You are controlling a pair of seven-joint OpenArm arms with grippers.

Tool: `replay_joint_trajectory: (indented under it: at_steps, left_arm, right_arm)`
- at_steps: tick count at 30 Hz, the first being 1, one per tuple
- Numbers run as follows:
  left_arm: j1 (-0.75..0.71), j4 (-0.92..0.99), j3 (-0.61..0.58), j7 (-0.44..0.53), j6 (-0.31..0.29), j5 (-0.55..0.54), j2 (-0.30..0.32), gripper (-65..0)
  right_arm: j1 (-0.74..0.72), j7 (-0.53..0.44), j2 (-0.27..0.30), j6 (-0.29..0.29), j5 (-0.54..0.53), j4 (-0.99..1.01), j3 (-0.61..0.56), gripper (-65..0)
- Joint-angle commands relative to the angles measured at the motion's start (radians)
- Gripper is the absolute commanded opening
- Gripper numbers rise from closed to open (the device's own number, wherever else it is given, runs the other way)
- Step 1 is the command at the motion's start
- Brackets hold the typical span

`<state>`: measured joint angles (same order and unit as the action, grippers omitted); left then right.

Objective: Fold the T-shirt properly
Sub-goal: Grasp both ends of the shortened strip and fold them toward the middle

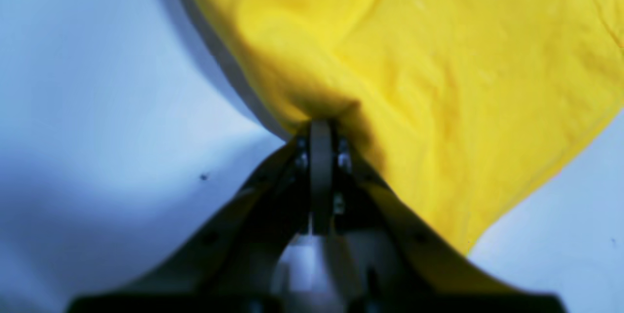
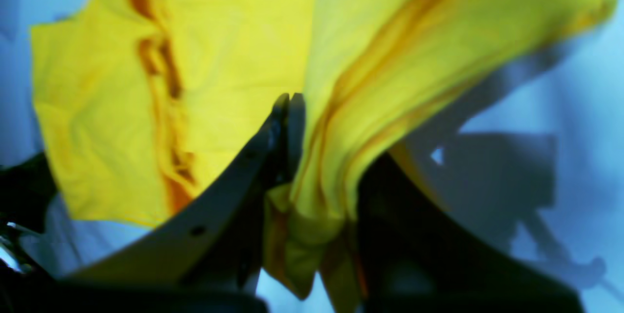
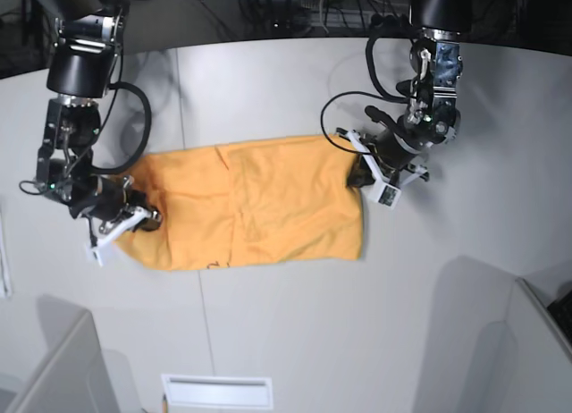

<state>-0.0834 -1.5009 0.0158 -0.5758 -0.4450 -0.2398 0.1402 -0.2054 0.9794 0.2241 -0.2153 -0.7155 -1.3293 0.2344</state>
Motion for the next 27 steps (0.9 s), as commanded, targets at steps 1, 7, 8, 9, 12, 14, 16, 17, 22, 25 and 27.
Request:
replay_joint_trajectory:
  at_steps: [1,7,8,9,12,14,16,17,22,25,27]
  left_arm:
    - [0.021,-0.020,-0.010,0.020,-0.001,-0.014,0.006,-65.0]
    - [0.043,-0.016,-0.046,0.020,-0.001,-0.014,0.016,-65.0]
    - [0.050,-0.019,-0.046,0.020,-0.001,-0.014,0.016,-65.0]
    - [0.057,-0.019,-0.046,0.020,-0.001,-0.014,0.017,-65.0]
    - [0.073,-0.004,-0.046,0.018,-0.001,-0.014,0.019,-65.0]
    - [0.076,-0.002,-0.046,0.018,-0.001,-0.014,0.019,-65.0]
    - [0.076,0.000,-0.046,0.018,-0.001,-0.014,0.019,-65.0]
    - [0.076,0.003,-0.046,0.018,-0.001,-0.014,0.019,-65.0]
    - [0.075,0.012,-0.047,0.018,-0.004,-0.014,0.019,-65.0]
    - [0.075,0.012,-0.047,0.018,-0.004,-0.014,0.020,-65.0]
    - [0.075,0.012,-0.047,0.018,-0.004,-0.014,0.020,-65.0]
  right_arm:
    - [-0.024,-0.017,0.004,0.009,-0.023,-0.051,0.001,-65.0]
    - [-0.018,0.009,-0.038,0.066,-0.022,-0.180,-0.089,-65.0]
    - [-0.018,0.008,-0.039,0.067,-0.022,-0.192,-0.112,-65.0]
    - [-0.018,0.008,-0.048,0.067,-0.022,-0.200,-0.132,-65.0]
    - [-0.022,0.006,-0.093,0.067,-0.022,-0.207,-0.152,-65.0]
    - [-0.036,0.006,-0.110,0.067,-0.022,-0.207,-0.158,-65.0]
    - [-0.039,0.005,-0.137,0.067,-0.022,-0.204,-0.158,-65.0]
    - [-0.041,0.000,-0.153,0.067,-0.022,-0.207,-0.160,-65.0]
    - [-0.062,-0.020,-0.171,0.067,-0.022,-0.209,-0.203,-65.0]
    - [-0.070,-0.021,-0.187,0.069,-0.022,-0.214,-0.254,-65.0]
    - [-0.070,-0.021,-0.199,0.084,-0.022,-0.217,-0.266,-65.0]
